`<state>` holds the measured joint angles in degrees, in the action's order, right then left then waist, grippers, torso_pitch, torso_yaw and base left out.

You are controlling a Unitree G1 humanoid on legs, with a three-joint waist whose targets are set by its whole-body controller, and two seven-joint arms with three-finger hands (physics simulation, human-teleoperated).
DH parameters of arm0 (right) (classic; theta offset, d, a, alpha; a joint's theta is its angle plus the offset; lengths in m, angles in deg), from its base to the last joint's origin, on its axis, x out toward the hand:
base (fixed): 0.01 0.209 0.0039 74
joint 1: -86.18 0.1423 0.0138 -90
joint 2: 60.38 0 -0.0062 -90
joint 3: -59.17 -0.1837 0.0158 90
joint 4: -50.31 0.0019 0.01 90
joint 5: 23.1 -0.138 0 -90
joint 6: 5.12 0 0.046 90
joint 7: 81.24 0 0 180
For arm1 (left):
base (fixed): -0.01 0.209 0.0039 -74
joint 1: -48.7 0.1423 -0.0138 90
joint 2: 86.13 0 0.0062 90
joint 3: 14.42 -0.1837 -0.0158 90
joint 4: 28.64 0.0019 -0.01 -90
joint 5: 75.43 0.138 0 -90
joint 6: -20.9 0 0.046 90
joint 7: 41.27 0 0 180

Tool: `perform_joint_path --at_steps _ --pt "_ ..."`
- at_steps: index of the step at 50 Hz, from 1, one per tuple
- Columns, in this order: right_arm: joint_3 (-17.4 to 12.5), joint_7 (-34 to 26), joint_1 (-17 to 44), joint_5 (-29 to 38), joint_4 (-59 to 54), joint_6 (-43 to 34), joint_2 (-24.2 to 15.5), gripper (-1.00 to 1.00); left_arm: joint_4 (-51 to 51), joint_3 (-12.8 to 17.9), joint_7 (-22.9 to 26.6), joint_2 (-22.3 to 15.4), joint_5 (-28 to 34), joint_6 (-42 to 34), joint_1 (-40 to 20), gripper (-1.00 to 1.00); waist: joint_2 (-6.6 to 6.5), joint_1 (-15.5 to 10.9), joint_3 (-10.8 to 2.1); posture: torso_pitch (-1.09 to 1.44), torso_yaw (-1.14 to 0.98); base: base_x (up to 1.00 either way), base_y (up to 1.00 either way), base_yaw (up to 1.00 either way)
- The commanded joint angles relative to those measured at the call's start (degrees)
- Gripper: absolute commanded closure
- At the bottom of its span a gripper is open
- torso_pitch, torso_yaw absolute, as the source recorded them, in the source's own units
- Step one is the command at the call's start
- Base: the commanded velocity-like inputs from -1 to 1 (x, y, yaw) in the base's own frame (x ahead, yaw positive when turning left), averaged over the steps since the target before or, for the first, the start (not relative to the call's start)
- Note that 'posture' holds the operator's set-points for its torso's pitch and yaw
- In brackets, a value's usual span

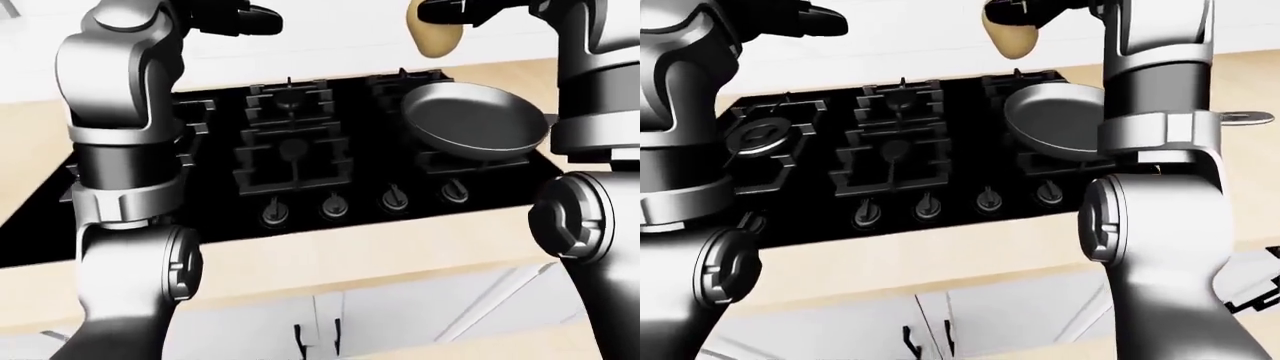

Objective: Pick the potato from the pan and place it in the bowl.

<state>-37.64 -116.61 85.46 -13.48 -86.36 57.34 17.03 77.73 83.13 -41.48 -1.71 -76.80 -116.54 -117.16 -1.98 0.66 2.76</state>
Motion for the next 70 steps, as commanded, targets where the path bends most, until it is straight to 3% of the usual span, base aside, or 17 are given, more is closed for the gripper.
perform_joint_path --at_steps 1,3,4,15,19,20,23,28,32,33,43,47,59,61,63,64,70 --pt "-0.28 0.29 2.44 -0.72 2.43 1.43 -0.03 1.00 -1.04 0.75 -0.36 -1.03 0.42 1.68 -1.76 -1.00 0.12 -0.28 -1.82 0.00 0.00 0.00 0.33 0.00" --pt "-0.32 0.26 2.27 -0.73 2.60 1.38 -0.06 1.00 -1.15 0.71 -0.36 -1.01 0.43 1.61 -1.76 -1.00 -4.41 0.06 -2.81 0.00 0.00 0.00 0.33 0.00" --pt "-0.32 0.25 2.24 -0.73 2.64 1.38 -0.07 1.00 -1.18 0.71 -0.39 -0.97 0.43 1.58 -1.77 -1.00 -1.87 -0.01 -2.27 0.00 0.00 0.00 0.34 0.00" --pt "-0.39 0.13 1.88 -0.86 3.69 0.56 -0.16 1.00 -1.44 0.74 -0.23 -1.13 0.50 1.36 -1.70 -1.00 2.41 0.46 -1.70 0.00 0.00 0.00 0.30 0.00" --pt "-0.25 0.10 2.20 -0.72 3.31 0.66 -0.09 1.00 -1.02 0.78 -0.12 -1.34 0.57 1.59 -1.88 -1.00 6.76 0.10 -2.44 0.00 0.00 0.00 0.30 0.00" --pt "-0.21 0.04 2.36 -0.68 3.14 0.71 -0.07 1.00 -0.98 0.72 -0.09 -1.35 0.60 1.52 -2.06 -1.00 4.71 0.28 -1.97 0.00 0.00 0.00 0.29 0.00" --pt "-0.47 -0.07 2.92 -0.78 2.99 0.61 -0.42 1.00 -0.84 0.71 -0.17 -1.07 0.62 1.95 -1.53 -1.00 5.30 -0.32 -3.12 0.00 0.00 0.00 0.29 0.00" --pt "-0.48 -0.06 2.11 -0.97 4.10 0.20 -0.34 1.00 -1.07 0.90 -0.23 -1.25 0.43 1.43 -2.00 -1.00 2.33 -0.66 -1.73 0.00 0.00 0.00 0.26 0.00" --pt "-0.37 0.04 2.29 -1.02 3.61 0.52 -0.10 1.00 -1.27 0.94 -0.24 -1.32 0.33 1.36 -1.80 -1.00 -4.67 0.03 -2.79 0.00 0.00 0.00 0.24 0.00" --pt "-0.31 0.00 2.39 -0.99 3.48 0.55 -0.09 1.00 -1.14 0.99 -0.21 -1.45 0.31 1.39 -1.92 -1.00 -1.84 0.06 -2.17 0.00 0.00 0.00 0.24 0.00" --pt "-0.23 -0.12 1.99 -0.86 4.10 0.27 0.13 1.00 -1.05 1.03 -0.16 -1.81 0.11 1.25 -2.16 -1.00 2.00 0.29 -1.78 0.00 0.00 0.00 0.24 0.00" --pt "-0.13 -0.21 1.95 -0.69 3.79 0.49 0.27 1.00 -0.71 1.08 -0.10 -1.98 0.15 1.63 -1.96 -1.00 6.23 -0.05 -2.22 0.00 0.00 0.00 0.25 0.00" --pt "-0.26 -0.38 1.36 -0.68 4.70 0.04 0.33 1.00 -1.68 0.86 -0.17 -1.66 0.18 1.02 -1.73 -1.00 1.85 -0.90 -2.30 0.00 0.00 -0.05 0.34 0.00" --pt "-0.19 -0.40 1.54 -0.66 4.54 0.06 0.39 1.00 -1.53 0.89 -0.14 -1.71 0.21 1.05 -1.90 -1.00 -0.26 -0.60 -2.34 0.00 0.00 -0.10 0.41 0.00" --pt "-0.13 -0.40 1.73 -0.62 4.24 0.23 0.44 1.00 -1.45 0.89 -0.14 -1.67 0.22 1.13 -1.93 -1.00 -4.84 -0.24 -3.29 0.00 0.00 -0.10 0.41 0.00" --pt "-0.13 -0.39 1.82 -0.60 4.09 0.31 0.43 1.00 -1.42 0.87 -0.15 -1.65 0.25 1.21 -1.87 -1.00 -2.03 -0.24 -2.75 0.00 0.00 -0.09 0.41 0.00" --pt "-0.04 -0.46 2.25 -0.44 3.22 0.83 0.48 1.00 -0.85 0.81 -0.17 -1.57 0.36 1.60 -2.16 -1.00 0.06 0.12 -2.55 0.00 0.00 -0.10 0.40 0.00"
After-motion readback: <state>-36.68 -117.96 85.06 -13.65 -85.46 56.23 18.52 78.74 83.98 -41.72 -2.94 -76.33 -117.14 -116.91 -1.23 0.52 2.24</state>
